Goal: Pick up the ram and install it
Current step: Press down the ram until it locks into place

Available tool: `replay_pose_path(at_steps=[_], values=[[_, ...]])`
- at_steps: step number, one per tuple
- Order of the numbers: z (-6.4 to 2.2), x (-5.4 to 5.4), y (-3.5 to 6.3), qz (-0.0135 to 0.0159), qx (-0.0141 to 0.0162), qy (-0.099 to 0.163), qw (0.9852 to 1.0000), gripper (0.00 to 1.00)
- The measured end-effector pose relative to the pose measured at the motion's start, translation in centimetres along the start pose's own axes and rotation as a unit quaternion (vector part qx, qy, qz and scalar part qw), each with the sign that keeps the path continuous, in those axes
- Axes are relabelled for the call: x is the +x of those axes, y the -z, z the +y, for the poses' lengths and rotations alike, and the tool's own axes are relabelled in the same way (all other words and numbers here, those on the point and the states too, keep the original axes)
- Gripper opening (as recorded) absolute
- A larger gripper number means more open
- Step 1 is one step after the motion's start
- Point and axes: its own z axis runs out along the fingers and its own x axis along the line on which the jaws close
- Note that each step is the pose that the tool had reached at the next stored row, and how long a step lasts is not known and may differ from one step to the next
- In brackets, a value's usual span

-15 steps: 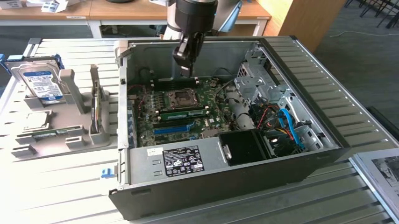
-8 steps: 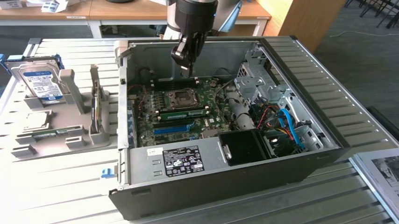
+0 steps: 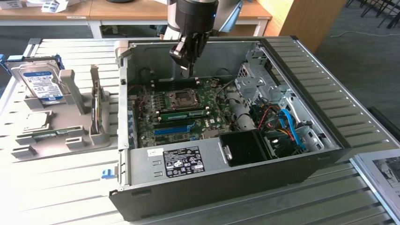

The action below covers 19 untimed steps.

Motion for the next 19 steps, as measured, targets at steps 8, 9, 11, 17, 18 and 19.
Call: replay_pose_path(at_steps=[8, 9, 11, 17, 18, 19], values=[[0.00, 0.00, 0.00, -0.0008, -0.0015, -0.041, 0.9992, 0.10], [0.00, 0.00, 0.00, -0.0009, -0.0017, -0.045, 0.9990, 0.10], [0.00, 0.00, 0.00, -0.0012, -0.0022, -0.055, 0.9985, 0.10], [0.00, 0.00, 0.00, -0.0022, -0.0037, -0.090, 0.9960, 0.10], [0.00, 0.00, -0.01, -0.0024, -0.0040, -0.096, 0.9954, 0.10], [0.00, 0.00, -0.01, -0.0026, -0.0043, -0.102, 0.9948, 0.10]])
